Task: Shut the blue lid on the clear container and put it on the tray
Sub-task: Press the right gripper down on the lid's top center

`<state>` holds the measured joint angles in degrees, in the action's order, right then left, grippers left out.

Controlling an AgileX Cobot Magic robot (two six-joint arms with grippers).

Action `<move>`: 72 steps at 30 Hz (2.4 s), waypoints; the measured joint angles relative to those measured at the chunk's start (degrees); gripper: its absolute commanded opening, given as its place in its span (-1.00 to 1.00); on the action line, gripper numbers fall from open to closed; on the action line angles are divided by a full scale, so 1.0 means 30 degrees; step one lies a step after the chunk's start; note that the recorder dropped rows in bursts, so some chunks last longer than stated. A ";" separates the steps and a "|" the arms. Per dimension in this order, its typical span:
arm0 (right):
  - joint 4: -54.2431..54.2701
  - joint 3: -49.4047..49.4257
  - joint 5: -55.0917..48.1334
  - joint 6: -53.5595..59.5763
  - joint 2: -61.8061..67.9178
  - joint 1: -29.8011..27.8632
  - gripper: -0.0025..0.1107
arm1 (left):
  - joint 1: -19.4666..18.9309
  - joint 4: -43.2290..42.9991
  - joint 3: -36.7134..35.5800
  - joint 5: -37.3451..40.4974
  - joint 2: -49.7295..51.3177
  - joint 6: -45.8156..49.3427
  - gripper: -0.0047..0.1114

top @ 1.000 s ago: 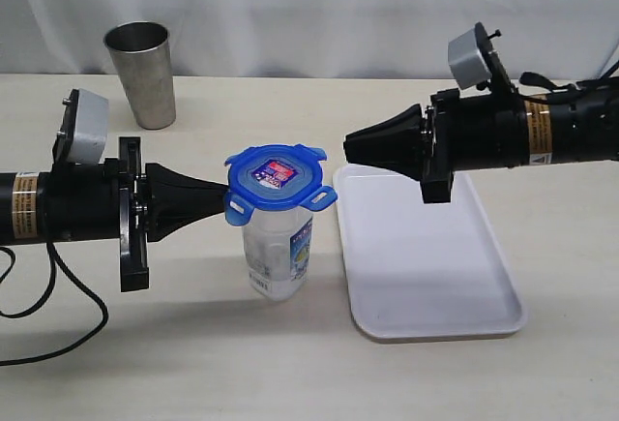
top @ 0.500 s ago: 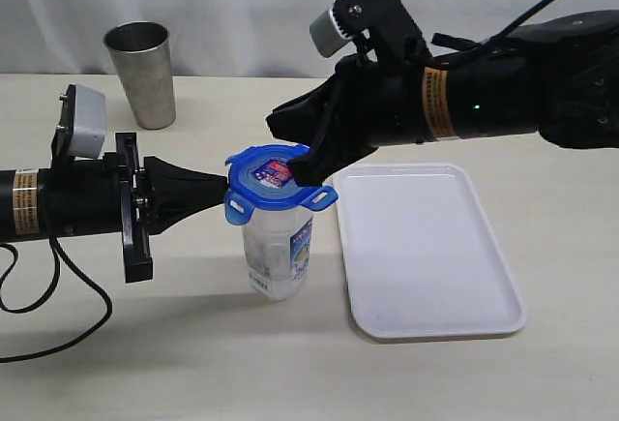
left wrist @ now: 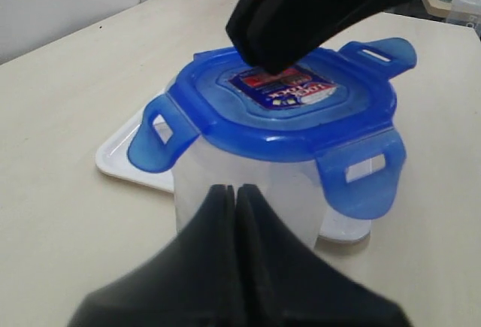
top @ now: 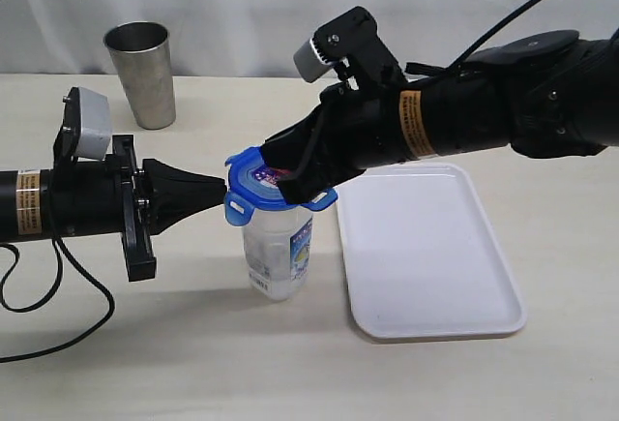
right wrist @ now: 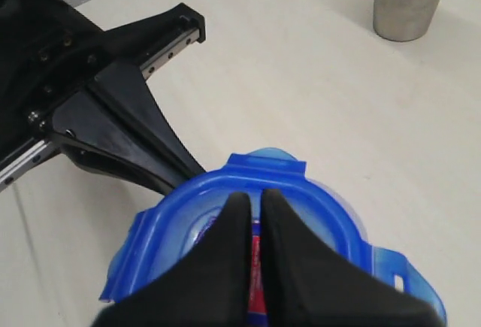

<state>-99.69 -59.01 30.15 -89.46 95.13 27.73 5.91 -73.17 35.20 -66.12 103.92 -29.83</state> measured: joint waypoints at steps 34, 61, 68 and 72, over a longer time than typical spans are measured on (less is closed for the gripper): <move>0.0316 0.0151 0.0015 0.0500 0.0312 0.0000 -0.87 | 0.0000 0.0456 0.0000 0.0074 0.0000 0.0000 -0.92; 0.0412 0.0151 -0.0701 0.1528 0.0312 0.0000 -0.87 | 0.0000 0.0456 0.0000 0.0074 0.0000 -0.0006 -0.92; 0.0423 0.0151 -0.0854 0.1681 0.0134 0.0000 -0.87 | 0.0000 0.0456 0.0000 0.0074 0.0000 -0.0006 -0.92; 0.0035 0.0396 -0.0790 0.1681 -0.0864 0.0000 -0.87 | 0.0000 0.0456 0.0000 0.0074 0.0000 -0.0006 -0.92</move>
<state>-99.59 -57.82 27.78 -84.42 92.54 27.73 5.91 -71.80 35.20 -65.89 103.92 -29.85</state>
